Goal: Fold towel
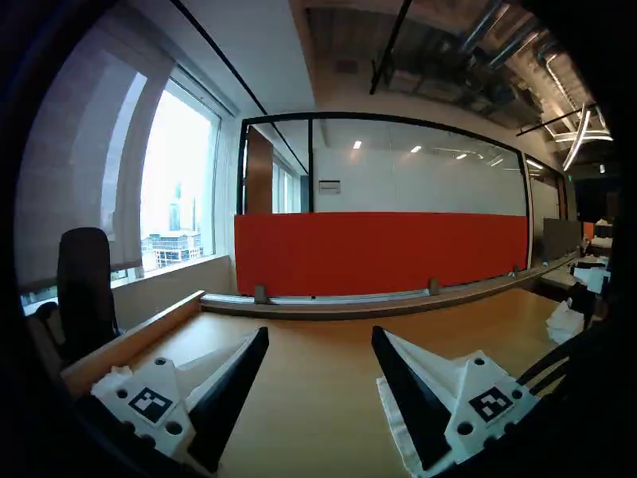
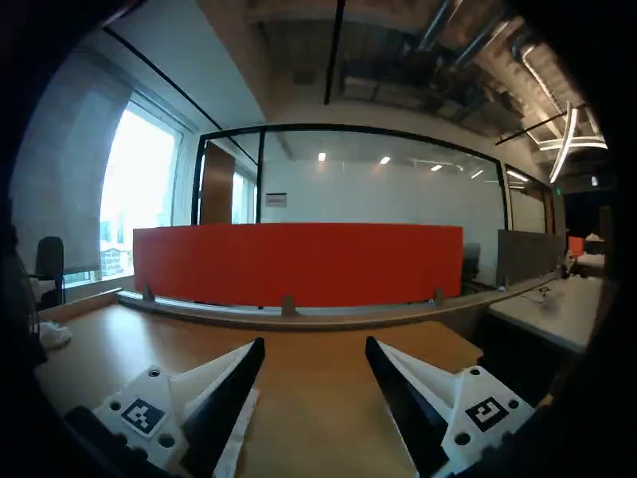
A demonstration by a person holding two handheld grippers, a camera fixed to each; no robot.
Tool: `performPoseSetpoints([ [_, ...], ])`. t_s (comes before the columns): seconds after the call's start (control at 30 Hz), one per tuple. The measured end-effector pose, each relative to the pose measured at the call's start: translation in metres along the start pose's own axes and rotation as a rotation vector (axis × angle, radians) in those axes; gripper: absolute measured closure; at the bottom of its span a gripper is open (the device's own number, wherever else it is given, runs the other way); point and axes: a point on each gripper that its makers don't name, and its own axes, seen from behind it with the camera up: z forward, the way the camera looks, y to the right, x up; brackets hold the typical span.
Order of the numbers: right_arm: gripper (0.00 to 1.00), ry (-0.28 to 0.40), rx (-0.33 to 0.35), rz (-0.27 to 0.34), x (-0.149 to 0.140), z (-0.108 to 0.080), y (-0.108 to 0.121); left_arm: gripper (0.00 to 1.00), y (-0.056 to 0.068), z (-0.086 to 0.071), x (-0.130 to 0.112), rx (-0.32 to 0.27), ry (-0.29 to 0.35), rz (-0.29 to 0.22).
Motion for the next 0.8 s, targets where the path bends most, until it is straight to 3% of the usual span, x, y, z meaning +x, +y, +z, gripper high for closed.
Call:
performPoseSetpoints([
  [0.2,0.02,-0.004,0.000,0.000,0.028,0.001,-0.004,0.04,-0.002,0.001,0.026,0.002,-0.009,-0.002],
  [0.5,0.02,-0.028,0.007,-0.046,0.053,0.001,-0.007,0.04,0.007,0.004,0.045,-0.042,-0.049,-0.015],
  [0.6,0.02,-0.048,0.027,-0.060,0.058,0.001,-0.010,0.04,0.011,0.004,0.046,-0.065,-0.069,-0.004],
  [0.8,0.02,-0.132,0.137,-0.124,0.045,-0.003,-0.029,0.04,0.024,0.002,0.043,-0.150,-0.117,0.036],
])
